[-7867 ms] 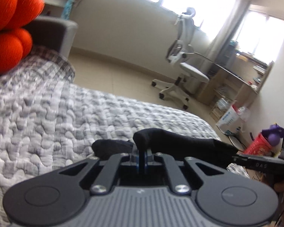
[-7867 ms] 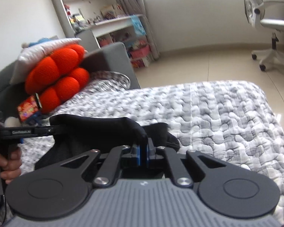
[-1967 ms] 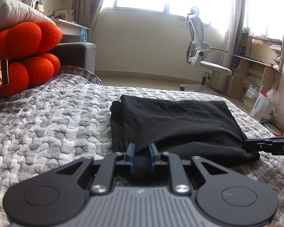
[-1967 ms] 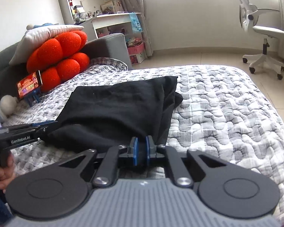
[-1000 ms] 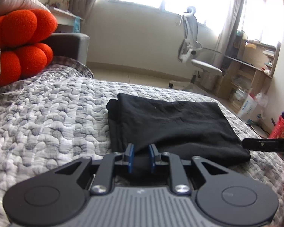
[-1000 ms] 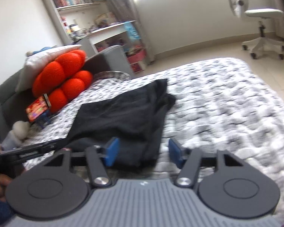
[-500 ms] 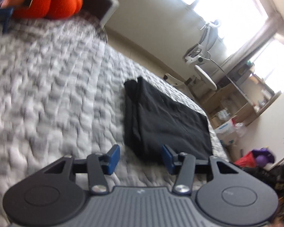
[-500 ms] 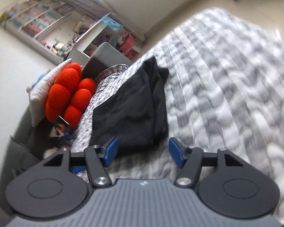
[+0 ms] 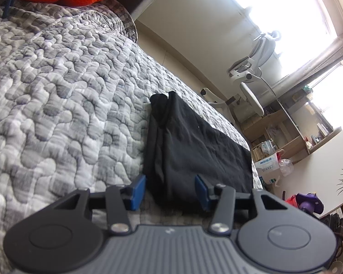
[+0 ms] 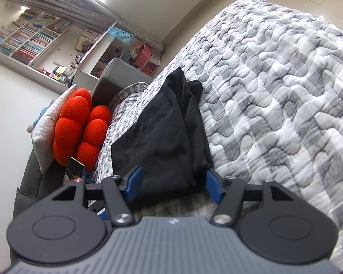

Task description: Fold clothes

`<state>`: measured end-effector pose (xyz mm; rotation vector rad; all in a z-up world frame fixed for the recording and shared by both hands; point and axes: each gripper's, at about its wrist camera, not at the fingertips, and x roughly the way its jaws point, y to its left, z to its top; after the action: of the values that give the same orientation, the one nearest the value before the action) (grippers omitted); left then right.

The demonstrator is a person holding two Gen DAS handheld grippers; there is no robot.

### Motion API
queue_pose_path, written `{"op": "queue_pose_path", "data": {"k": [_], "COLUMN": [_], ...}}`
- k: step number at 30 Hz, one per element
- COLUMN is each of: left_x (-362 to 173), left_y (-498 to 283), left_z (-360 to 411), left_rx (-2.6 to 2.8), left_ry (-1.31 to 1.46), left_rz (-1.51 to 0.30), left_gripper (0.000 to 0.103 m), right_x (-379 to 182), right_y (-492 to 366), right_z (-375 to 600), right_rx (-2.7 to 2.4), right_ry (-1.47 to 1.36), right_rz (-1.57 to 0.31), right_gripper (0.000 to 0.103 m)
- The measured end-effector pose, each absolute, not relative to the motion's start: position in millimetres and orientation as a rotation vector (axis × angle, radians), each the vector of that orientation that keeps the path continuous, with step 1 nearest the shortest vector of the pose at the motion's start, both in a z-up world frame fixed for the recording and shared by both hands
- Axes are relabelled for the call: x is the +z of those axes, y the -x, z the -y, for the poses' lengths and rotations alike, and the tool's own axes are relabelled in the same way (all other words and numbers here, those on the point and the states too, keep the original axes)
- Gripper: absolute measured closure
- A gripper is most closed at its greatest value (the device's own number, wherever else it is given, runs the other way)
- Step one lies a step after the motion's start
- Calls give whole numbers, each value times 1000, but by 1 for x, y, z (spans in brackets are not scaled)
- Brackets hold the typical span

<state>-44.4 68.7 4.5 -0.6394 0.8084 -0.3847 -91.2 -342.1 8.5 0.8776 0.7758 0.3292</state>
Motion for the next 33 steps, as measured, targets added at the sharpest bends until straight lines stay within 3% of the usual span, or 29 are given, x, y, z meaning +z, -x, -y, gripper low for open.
{"op": "queue_pose_path", "data": {"k": [30, 33], "left_x": [-4, -3], "left_y": [-19, -17], "left_z": [-43, -39], "left_rx": [-472, -471], "left_ry": [732, 715], "left_rz": [-836, -822], "left_gripper": [53, 53], "right_x": [11, 7], "right_y": [25, 30], "right_z": [299, 300], "right_rx": [354, 350], "right_ry": [-444, -436], "right_rz": [-635, -613], "right_gripper": [39, 47]}}
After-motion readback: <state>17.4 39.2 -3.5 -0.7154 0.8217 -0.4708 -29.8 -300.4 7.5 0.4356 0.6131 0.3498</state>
